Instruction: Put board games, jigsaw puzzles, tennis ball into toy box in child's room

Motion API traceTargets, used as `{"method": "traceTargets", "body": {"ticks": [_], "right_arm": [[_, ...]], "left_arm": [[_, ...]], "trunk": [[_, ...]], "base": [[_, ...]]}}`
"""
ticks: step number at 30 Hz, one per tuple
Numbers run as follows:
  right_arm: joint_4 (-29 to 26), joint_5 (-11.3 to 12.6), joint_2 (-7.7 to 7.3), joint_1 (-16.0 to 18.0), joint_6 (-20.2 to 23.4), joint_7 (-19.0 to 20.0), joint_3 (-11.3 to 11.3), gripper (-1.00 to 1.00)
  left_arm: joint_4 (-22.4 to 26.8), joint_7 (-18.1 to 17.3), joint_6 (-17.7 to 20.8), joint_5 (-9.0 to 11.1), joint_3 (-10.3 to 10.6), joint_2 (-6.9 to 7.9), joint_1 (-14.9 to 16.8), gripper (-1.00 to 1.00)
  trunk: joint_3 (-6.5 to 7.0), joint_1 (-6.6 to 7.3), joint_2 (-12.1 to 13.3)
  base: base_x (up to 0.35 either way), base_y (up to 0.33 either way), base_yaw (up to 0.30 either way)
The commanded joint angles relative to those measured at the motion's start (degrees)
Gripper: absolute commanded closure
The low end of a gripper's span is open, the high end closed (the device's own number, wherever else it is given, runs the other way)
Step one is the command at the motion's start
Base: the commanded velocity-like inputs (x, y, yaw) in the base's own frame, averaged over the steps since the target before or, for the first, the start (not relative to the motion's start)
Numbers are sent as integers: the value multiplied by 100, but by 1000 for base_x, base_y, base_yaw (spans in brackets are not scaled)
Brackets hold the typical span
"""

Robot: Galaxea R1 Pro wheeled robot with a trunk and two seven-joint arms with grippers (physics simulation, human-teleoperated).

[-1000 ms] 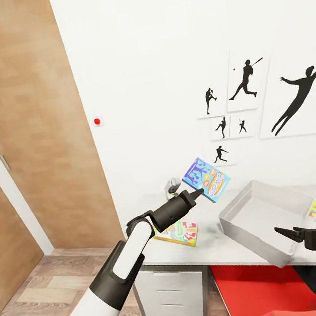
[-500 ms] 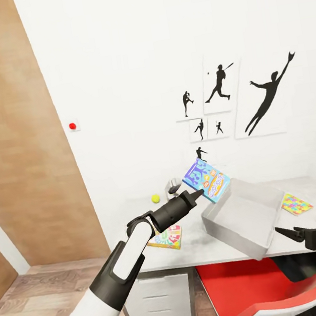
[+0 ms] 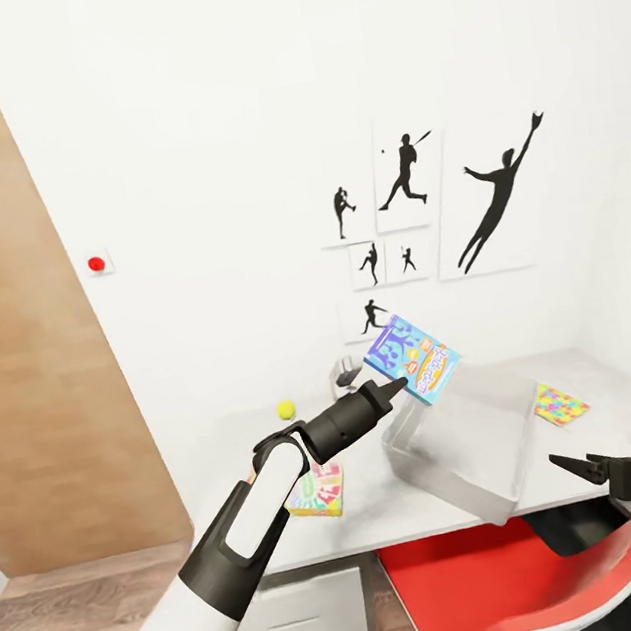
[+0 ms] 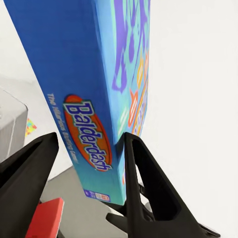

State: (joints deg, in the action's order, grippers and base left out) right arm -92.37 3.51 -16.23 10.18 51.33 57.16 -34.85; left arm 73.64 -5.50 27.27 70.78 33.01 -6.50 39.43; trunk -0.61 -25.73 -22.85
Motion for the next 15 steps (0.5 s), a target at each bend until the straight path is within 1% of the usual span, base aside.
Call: {"method": "traceTargets", "body": {"ticks": [1, 5, 8, 12, 15], "right_arm": [[-1, 36, 0, 4, 50, -3, -4, -100], [-1, 36, -2, 7, 51, -3, -8, -100], [-1, 36, -3, 8, 52, -3, -6, -100], [1, 36, -14, 10, 52, -3, -5, -100], [0, 36, -8, 10, 54, -3, -6, -100]], "left_arm": [[-1, -5, 22, 24, -4, -1, 3, 100], [0, -16, 23, 24, -5, -1, 3, 100], [0, -22, 24, 26, -5, -1, 3, 100], [7, -22, 18, 25, -5, -1, 3, 100], [11, -22, 18, 27, -5, -1, 3, 100]], "trunk": [[-6, -5, -7], [-6, -5, -7], [-6, -5, -7], [-5, -5, -7], [3, -5, -7]], "base": [[256, 137, -65], [265, 140, -32], [184, 97, -17], [82, 43, -17], [23, 12, -76]]}}
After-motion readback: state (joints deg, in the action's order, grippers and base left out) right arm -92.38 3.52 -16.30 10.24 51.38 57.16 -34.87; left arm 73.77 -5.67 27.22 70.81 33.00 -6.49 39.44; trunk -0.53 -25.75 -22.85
